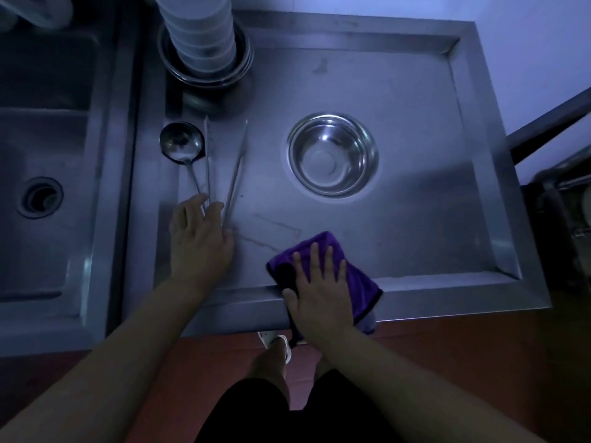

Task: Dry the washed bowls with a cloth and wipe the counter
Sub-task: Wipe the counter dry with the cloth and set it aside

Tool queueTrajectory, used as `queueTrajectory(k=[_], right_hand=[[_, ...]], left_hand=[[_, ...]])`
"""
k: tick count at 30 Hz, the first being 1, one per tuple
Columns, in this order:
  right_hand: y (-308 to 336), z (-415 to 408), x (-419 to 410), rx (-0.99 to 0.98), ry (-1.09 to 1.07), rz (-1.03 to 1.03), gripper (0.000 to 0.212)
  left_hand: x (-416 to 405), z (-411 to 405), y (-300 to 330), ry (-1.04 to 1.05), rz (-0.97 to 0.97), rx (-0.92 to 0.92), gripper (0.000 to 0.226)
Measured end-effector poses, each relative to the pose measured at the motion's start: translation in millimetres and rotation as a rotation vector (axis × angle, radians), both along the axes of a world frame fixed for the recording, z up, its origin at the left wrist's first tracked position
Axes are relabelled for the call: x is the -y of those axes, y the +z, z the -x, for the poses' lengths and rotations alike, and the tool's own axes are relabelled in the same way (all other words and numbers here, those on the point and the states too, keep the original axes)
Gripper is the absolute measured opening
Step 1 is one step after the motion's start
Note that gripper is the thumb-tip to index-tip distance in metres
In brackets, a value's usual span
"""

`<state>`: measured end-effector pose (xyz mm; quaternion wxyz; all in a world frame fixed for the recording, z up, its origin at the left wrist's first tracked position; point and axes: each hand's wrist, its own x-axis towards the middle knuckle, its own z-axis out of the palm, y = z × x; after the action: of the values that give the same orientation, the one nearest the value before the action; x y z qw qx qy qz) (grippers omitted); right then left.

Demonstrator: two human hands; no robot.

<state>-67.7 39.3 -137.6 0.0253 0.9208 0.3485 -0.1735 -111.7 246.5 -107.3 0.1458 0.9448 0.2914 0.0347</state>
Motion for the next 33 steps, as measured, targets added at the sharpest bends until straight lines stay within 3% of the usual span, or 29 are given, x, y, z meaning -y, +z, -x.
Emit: queueTrajectory(k=[7,15,21,24,27,30,33], right_hand=[[-0.5,-2.2,14.8,-0.096,0.225,-0.1,0.06],[14.8,-82.1,130.9,-0.061,0.035,-0.042,0.055],[13.0,-149.2,196.4,-0.052,-0.058,0.065,0.064],[-0.1,-168.9,191.3,-0.048,-0.053,0.128,0.077],[-7.1,-184.0,159.5,-0.021,0.003,0.067,0.079],[-21.2,-208.9,126.8,0.011,0.147,-0.027,0.079],[-35.3,-251.6,108.9,0.026,0.344,-0.11,0.08]], left_hand=[[43.3,-27.0,-1.0,-0.174,0.053,-0.107,0.047],[97.2,-90.2,-2.9,-0.403,0.03,-0.164,0.056],[125.5,-136.2,-17.0,-0.422,0.019,-0.264,0.068],[132.2,-157.5,-22.0,-0.388,0.038,-0.32,0.073],[135.4,-180.6,-26.7,-0.337,0.06,-0.352,0.086],[133.6,-199.8,-34.4,-0.352,0.033,-0.413,0.1],[131.5,-214.1,-40.8,-0.345,0.026,-0.474,0.099]])
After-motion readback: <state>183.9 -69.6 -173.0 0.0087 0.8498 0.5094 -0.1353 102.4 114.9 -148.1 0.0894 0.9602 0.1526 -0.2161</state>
